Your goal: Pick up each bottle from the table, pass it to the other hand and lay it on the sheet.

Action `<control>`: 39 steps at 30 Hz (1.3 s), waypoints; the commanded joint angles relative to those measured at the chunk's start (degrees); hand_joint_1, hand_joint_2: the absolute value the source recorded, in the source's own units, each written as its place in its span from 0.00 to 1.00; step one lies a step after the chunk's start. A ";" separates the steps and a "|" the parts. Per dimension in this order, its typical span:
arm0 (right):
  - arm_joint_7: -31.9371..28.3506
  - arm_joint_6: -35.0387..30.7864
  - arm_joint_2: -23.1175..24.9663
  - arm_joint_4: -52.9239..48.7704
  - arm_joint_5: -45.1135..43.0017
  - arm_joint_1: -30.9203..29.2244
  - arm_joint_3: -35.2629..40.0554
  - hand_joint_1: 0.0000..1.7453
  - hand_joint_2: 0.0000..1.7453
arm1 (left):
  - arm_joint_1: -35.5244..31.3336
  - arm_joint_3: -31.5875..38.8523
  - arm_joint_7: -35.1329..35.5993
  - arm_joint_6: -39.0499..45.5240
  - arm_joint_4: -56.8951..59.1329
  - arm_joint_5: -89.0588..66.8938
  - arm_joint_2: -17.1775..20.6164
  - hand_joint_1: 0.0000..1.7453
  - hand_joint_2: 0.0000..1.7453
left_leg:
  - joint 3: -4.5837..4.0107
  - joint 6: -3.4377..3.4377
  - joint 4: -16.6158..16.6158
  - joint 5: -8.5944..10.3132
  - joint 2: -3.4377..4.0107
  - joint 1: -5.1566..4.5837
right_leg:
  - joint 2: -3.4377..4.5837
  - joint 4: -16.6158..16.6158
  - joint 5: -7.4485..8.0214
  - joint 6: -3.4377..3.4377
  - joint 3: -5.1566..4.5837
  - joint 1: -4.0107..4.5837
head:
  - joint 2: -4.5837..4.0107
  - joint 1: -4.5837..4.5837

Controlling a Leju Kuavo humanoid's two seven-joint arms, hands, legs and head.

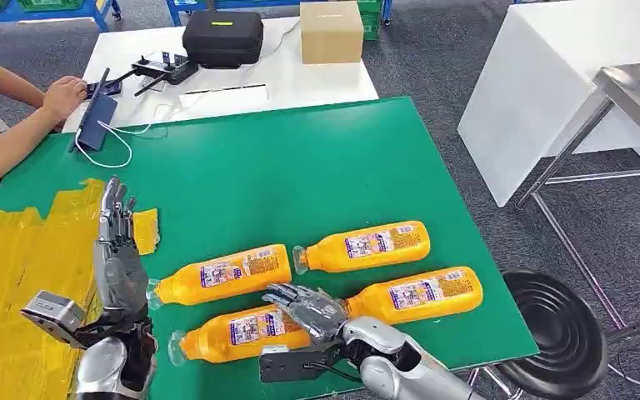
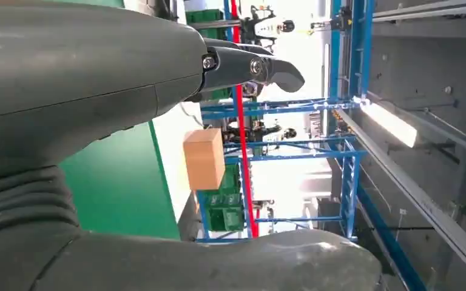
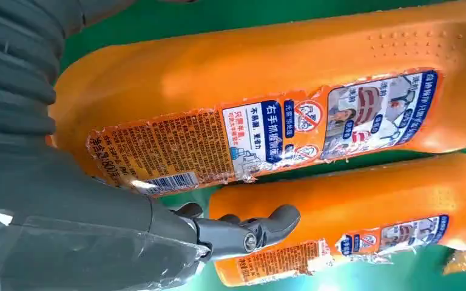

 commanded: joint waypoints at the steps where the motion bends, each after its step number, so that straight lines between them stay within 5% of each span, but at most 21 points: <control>1: 1.11 2.09 -2.23 8.59 -0.27 -3.49 7.59 1.00 1.00 | -2.73 -2.08 1.00 0.28 4.48 0.99 1.25 0.00 0.00 | 0.12 -0.02 -0.07 0.03 -0.18 0.02 | -0.04 -0.08 0.01 0.00 0.16 0.00 | 0.00 0.00; 17: 2.50 -0.91 -3.97 6.66 -2.24 -0.74 6.42 1.00 1.00 | -3.69 0.93 1.91 6.97 5.09 3.13 0.30 0.00 0.00 | 0.26 -0.03 -0.12 0.05 -0.38 0.05 | -0.12 -0.17 0.01 0.00 0.36 0.05 | 0.00 0.00; 24: -5.01 -17.51 0.07 -11.78 -1.94 15.62 -10.73 1.00 1.00 | -0.86 8.65 -0.14 17.80 -1.95 9.56 -1.90 0.00 0.00 | 0.21 -0.04 -0.05 0.01 -0.52 0.10 | -0.21 -0.15 -0.05 -0.01 0.36 0.09 | 0.00 -0.02; 25: -6.56 -18.18 0.87 -14.91 -2.28 17.51 -12.74 1.00 1.00 | -0.41 10.34 -0.17 18.52 -3.09 11.44 -2.16 0.00 1.00 | 0.17 -0.04 -0.01 -0.03 -0.37 0.06 | -0.11 -0.05 -0.07 -0.01 0.27 0.06 | 0.00 0.02; 29: -14.02 -20.40 4.38 -25.33 -8.34 23.14 -19.80 1.00 1.00 | 1.14 16.03 0.16 15.74 -5.29 21.16 -1.93 0.00 1.00 | -0.06 -0.08 0.13 -0.18 -0.12 0.08 | 0.21 0.17 -0.13 -0.04 -0.01 0.06 | 0.00 0.04; 39: -16.86 -20.76 5.20 -24.79 -9.87 23.42 -21.21 1.00 1.00 | 1.28 15.95 -0.39 15.98 -5.31 21.44 -2.10 0.00 1.00 | -0.18 -0.01 -0.01 -0.03 -0.13 0.03 | 0.12 -0.01 0.00 0.01 -0.10 0.02 | 0.00 0.02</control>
